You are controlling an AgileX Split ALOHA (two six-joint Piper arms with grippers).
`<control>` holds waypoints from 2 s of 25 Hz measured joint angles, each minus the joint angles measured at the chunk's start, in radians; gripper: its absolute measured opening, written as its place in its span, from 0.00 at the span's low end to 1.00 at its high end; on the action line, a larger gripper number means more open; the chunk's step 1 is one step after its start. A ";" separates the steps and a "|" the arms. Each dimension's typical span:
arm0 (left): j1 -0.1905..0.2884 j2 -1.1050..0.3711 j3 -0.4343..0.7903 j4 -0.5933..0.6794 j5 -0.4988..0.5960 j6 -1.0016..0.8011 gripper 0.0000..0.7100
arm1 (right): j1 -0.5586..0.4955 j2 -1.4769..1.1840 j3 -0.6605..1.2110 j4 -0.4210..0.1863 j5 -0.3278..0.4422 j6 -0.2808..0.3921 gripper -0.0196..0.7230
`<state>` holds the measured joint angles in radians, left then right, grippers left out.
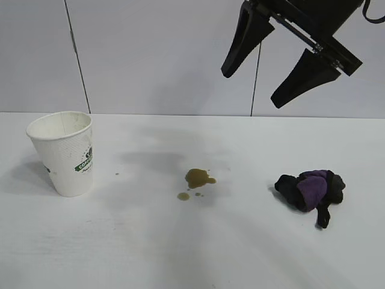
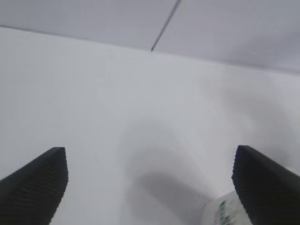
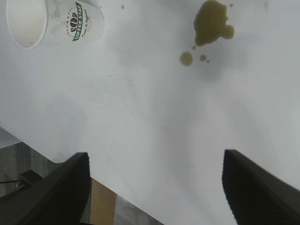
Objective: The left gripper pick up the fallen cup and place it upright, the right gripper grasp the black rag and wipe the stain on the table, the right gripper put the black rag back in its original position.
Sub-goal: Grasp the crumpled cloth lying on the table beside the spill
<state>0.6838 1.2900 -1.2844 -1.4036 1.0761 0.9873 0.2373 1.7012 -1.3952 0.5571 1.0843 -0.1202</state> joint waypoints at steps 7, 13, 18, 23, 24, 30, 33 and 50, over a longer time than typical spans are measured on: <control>-0.018 -0.231 -0.237 0.010 0.159 -0.171 0.97 | 0.000 0.000 0.000 0.000 -0.002 -0.001 0.75; -0.207 -0.325 -0.285 0.320 0.179 -0.285 0.97 | 0.000 0.000 0.000 0.000 -0.003 -0.001 0.75; -0.444 -0.506 -0.285 0.654 0.190 -0.298 0.97 | 0.000 0.000 0.000 0.000 -0.003 -0.001 0.75; -0.540 -0.807 -0.243 0.902 0.200 -0.380 0.97 | 0.000 0.000 0.000 0.000 -0.011 -0.007 0.75; -0.552 -0.875 -0.211 0.956 0.201 -0.395 0.97 | 0.000 0.000 0.000 0.000 -0.011 -0.007 0.75; -0.620 -1.232 0.129 1.181 0.212 -0.556 0.97 | 0.000 0.000 0.000 0.000 -0.011 -0.008 0.75; -0.620 -1.311 0.295 1.266 0.216 -0.693 0.97 | 0.000 0.000 0.000 -0.001 -0.011 -0.008 0.75; -0.630 -1.307 0.802 1.411 0.069 -0.970 0.97 | 0.000 0.000 0.000 -0.023 -0.012 -0.017 0.75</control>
<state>0.0537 -0.0167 -0.4822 0.0073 1.1447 0.0173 0.2373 1.7012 -1.3952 0.5343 1.0718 -0.1371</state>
